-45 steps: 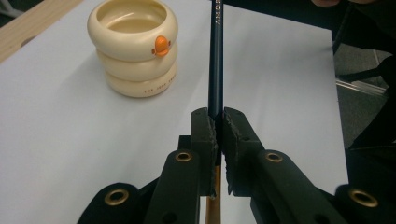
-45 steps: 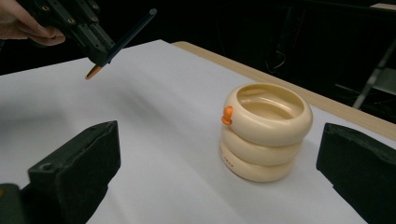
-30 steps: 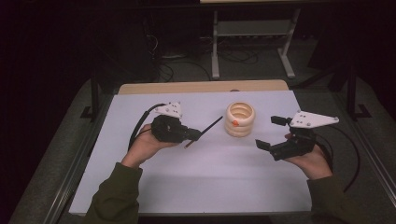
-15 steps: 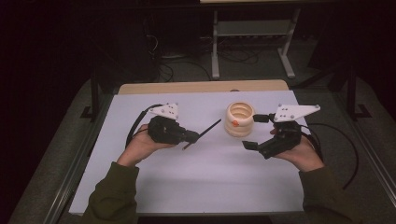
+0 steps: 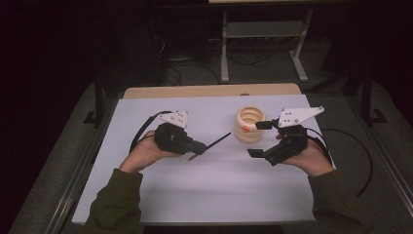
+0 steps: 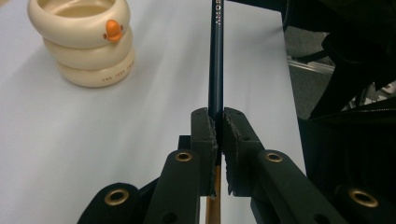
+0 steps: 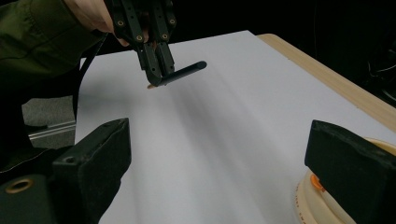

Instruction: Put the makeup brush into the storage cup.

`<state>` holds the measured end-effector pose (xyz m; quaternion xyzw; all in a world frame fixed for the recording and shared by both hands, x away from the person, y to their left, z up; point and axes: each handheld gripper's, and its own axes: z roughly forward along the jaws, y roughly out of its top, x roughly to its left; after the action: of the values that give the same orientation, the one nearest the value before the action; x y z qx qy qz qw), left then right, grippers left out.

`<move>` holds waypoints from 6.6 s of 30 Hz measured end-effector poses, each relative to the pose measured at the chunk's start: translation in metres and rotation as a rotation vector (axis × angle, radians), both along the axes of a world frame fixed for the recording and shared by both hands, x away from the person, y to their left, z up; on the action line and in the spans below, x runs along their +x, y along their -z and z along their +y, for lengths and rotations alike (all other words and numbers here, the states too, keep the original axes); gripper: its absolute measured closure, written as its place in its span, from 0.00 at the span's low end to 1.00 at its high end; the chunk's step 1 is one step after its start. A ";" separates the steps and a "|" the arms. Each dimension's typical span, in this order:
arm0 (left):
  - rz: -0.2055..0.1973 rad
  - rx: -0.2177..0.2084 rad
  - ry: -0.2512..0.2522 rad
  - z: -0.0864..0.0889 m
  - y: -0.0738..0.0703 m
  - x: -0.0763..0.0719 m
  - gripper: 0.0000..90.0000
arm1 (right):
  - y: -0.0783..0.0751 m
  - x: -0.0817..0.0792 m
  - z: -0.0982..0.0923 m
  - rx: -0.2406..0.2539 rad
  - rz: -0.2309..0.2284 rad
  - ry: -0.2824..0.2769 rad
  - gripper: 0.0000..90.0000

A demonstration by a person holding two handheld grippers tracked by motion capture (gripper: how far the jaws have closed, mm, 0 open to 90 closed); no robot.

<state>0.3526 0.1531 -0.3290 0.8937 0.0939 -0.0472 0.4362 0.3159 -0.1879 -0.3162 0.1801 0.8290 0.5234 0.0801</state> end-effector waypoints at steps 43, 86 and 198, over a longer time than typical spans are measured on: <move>0.052 0.174 0.117 -0.032 0.016 -0.011 0.92 | 0.019 0.001 0.027 -0.106 0.092 -0.180 0.57; 0.018 0.162 0.182 -0.037 0.017 -0.015 0.92 | 0.029 0.004 0.039 -0.135 0.146 -0.287 0.95; -0.091 0.063 0.172 -0.008 0.000 -0.008 0.92 | 0.012 -0.001 0.008 -0.039 0.082 -0.211 0.61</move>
<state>0.3450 0.1455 -0.3294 0.9130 -0.0017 -0.0407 0.4060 0.3151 -0.1800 -0.3287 0.1116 0.8561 0.5046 -0.0059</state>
